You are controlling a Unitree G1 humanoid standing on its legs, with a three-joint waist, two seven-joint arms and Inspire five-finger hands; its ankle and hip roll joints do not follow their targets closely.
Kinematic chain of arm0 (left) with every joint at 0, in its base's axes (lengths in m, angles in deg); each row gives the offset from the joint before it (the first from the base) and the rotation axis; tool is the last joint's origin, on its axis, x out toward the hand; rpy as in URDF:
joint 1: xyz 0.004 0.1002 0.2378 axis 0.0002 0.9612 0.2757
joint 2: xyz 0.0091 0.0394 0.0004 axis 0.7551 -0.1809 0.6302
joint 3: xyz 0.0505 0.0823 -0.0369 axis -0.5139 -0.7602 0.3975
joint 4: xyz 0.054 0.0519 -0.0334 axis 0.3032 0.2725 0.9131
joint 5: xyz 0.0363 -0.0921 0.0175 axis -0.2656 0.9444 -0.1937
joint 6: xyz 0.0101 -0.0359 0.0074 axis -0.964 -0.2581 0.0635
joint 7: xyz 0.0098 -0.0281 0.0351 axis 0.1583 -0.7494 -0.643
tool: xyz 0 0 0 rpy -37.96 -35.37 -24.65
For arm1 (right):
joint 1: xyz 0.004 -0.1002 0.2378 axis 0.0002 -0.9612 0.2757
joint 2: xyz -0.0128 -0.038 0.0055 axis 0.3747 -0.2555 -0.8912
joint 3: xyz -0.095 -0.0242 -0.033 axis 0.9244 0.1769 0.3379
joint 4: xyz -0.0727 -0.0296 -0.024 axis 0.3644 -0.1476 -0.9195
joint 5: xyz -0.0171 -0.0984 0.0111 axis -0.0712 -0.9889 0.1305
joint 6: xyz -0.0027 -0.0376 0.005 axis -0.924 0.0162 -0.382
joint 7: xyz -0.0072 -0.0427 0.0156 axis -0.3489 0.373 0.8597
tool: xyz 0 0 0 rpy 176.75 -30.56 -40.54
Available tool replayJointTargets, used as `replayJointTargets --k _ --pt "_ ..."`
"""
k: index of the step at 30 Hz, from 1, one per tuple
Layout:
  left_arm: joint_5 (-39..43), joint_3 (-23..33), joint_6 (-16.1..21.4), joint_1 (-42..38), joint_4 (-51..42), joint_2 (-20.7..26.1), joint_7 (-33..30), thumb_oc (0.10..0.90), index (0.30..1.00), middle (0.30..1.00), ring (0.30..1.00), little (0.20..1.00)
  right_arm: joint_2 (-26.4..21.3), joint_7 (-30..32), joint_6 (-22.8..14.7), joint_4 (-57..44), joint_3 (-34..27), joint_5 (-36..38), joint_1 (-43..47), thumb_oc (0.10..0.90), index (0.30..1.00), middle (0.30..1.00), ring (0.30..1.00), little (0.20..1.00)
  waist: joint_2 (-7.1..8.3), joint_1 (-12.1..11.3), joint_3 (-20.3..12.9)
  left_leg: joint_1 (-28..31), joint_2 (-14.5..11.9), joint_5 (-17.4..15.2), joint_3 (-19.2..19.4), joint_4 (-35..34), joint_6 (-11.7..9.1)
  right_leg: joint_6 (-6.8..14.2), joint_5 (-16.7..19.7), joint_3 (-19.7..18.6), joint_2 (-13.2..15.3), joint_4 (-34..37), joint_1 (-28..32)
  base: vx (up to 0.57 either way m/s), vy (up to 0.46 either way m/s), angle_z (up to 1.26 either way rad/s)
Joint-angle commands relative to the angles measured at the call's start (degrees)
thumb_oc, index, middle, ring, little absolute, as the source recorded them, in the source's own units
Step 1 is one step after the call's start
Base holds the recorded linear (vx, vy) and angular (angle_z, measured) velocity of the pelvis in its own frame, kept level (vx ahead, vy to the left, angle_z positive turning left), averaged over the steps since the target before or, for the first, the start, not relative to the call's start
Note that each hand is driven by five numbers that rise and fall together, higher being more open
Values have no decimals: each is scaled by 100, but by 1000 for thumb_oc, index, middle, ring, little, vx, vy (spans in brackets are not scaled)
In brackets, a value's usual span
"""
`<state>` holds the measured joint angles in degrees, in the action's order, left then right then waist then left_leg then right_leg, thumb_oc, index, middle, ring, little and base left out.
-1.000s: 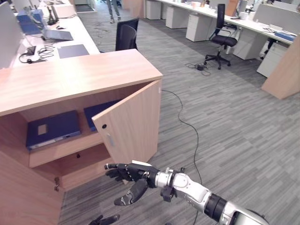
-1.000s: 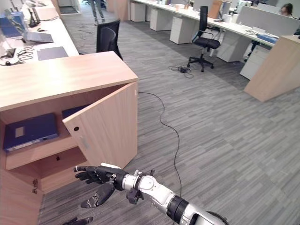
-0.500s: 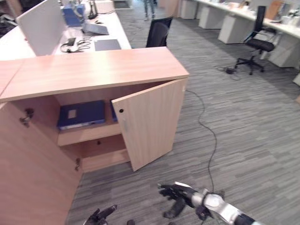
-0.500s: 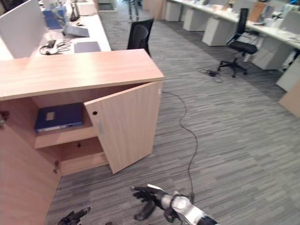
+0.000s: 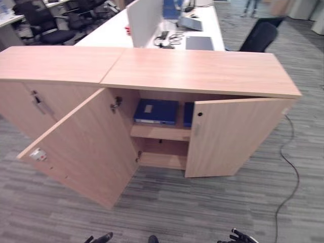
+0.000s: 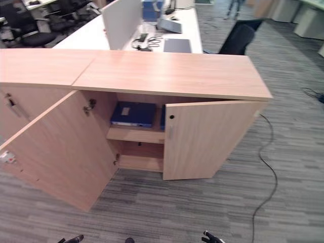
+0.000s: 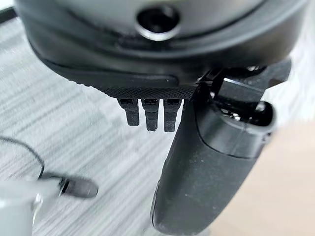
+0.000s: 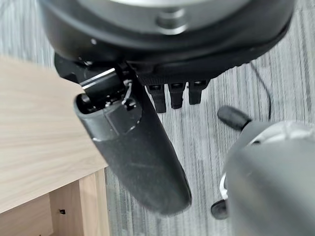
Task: Put the empty folder in the office cabinet
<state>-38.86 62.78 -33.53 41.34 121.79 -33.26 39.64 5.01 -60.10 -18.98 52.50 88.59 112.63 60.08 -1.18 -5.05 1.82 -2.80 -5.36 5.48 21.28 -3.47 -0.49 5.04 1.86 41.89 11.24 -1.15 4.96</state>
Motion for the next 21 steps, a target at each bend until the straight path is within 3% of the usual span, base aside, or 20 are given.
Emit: replayJointTargets --k 1,9,16,17,18,19,21 --pt "187 -201 365 -544 -95 -387 -204 800 900 900 900 900 327 349 -257 304 -155 755 125 800 900 900 900 900 263 86 -168 -181 -17 -81 337 -128 -359 115 -439 -438 49 176 156 79 361 31" --pt "907 34 445 -531 -106 -695 -160 800 900 900 900 900 396 322 -282 470 -320 1064 70 800 900 900 900 900 294 47 -218 -179 548 -385 169 -125 -125 384 -147 -536 560 124 195 54 255 7" --pt "771 161 675 -513 -214 -455 -360 800 900 900 900 900 399 333 -390 325 -390 1259 127 800 900 900 900 900 319 -27 -263 -159 919 -582 3 -123 2 621 251 -518 885 120 222 38 185 14" --pt "712 188 761 -596 -326 -230 -462 800 900 900 900 900 350 327 -426 240 -385 1241 119 800 900 900 900 900 307 -44 -279 -134 981 -625 -1 -125 20 676 353 -527 942 132 213 36 148 15" --pt "678 414 598 -588 -360 690 -345 800 900 900 900 900 200 204 -427 116 -465 1183 85 800 900 900 900 900 268 -66 -294 -115 1032 -650 14 -127 40 749 467 -543 983 145 207 35 222 11" --pt "742 455 637 -549 -964 1044 -355 800 900 900 900 900 85 220 -451 35 -607 1160 27 800 900 900 900 900 193 -175 -297 -136 1081 -661 -24 -126 77 817 569 -486 1028 153 206 22 166 7" --pt "659 556 620 -808 -894 1542 -391 800 900 900 900 900 35 108 -400 132 -648 1088 -40 800 900 900 900 900 166 -158 -310 -116 1117 -690 5 -128 94 882 681 -521 1058 160 179 15 98 2"
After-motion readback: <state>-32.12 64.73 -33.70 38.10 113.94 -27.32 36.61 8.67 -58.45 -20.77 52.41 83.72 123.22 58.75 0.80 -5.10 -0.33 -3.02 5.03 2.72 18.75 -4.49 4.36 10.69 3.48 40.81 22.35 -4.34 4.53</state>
